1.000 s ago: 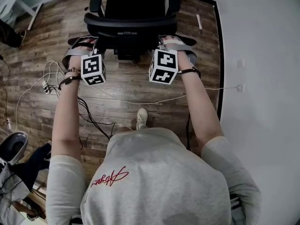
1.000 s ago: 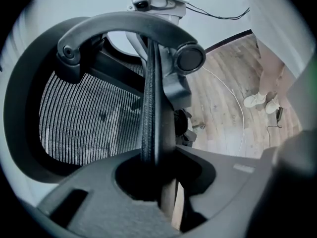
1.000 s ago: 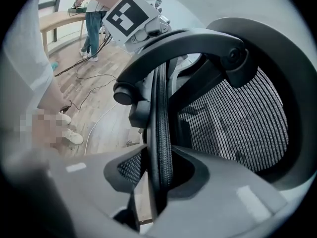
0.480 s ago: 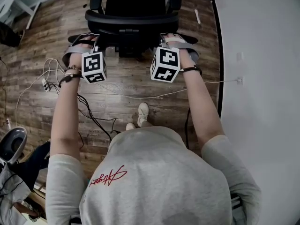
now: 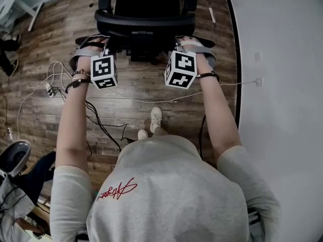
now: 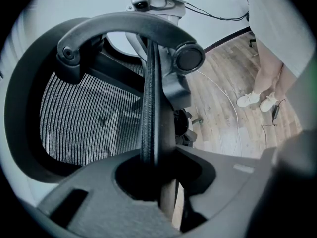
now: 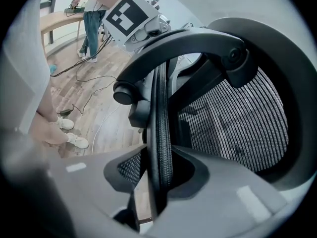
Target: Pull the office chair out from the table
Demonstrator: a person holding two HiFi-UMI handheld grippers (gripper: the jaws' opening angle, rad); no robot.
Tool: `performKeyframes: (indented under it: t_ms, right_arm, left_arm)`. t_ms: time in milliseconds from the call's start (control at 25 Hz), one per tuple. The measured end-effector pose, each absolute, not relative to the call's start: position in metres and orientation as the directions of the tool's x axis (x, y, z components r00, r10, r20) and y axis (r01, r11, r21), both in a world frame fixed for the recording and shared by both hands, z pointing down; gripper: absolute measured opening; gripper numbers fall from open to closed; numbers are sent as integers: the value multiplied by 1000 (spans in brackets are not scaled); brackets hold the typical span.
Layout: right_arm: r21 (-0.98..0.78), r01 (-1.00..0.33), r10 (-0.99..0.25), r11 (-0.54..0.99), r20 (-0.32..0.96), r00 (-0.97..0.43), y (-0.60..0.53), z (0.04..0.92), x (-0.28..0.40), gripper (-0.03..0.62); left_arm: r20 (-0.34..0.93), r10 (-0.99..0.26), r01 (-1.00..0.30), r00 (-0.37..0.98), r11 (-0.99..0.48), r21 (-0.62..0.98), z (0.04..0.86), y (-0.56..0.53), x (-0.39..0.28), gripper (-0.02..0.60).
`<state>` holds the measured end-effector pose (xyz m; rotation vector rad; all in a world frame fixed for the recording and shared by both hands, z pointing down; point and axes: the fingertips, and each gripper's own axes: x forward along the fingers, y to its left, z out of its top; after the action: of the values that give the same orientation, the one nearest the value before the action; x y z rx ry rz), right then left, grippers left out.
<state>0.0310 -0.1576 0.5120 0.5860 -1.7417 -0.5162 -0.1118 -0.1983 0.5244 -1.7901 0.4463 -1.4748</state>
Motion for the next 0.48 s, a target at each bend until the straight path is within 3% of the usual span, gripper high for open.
performKeyframes:
  t_ms: [480]
  right_arm:
    - [608,-125,-620,784,758,-201,-151,506,31,112]
  left_arm:
    - [686,-673,199,276,-658,-726,519,-192,-112,75]
